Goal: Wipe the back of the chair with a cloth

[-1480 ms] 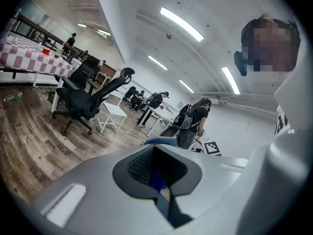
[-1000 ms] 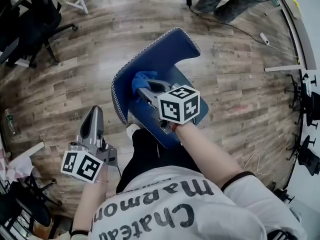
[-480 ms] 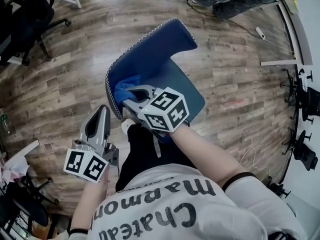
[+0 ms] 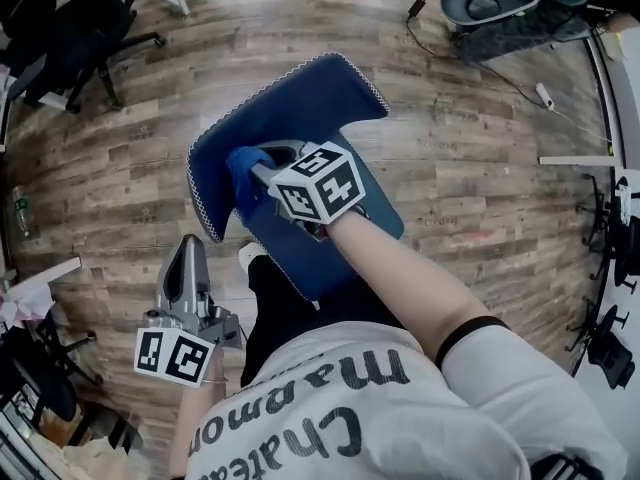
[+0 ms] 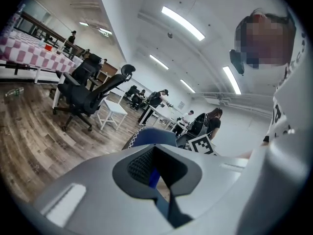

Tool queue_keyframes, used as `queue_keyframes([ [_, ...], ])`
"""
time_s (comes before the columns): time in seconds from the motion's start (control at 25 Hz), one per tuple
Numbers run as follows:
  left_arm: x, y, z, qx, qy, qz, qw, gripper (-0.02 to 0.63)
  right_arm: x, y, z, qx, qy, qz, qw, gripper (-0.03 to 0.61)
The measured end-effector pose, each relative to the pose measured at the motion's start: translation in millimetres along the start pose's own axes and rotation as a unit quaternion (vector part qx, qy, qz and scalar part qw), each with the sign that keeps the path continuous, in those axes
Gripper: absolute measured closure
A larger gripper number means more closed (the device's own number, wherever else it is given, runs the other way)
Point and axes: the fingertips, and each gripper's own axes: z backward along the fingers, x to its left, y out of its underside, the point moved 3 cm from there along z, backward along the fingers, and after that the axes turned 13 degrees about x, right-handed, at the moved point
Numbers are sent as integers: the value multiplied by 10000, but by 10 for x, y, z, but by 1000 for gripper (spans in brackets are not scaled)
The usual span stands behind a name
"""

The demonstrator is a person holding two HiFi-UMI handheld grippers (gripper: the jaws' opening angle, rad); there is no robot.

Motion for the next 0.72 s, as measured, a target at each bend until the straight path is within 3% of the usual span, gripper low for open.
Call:
queue_keyframes([
  [0.32,-305,79,29,-233,-455,92,9986,611,-626,-102,343,-108,73,-366,9992,528],
  [0.52,-389,-20,-18,-325,-403,11,9987,611,-1000,-49,505,-272,373,-831,9955,528],
  [0.72,-412,-54,-76,-233,-334,-65,9991,611,-1281,-56,637,-382,626,-961,9927,528],
])
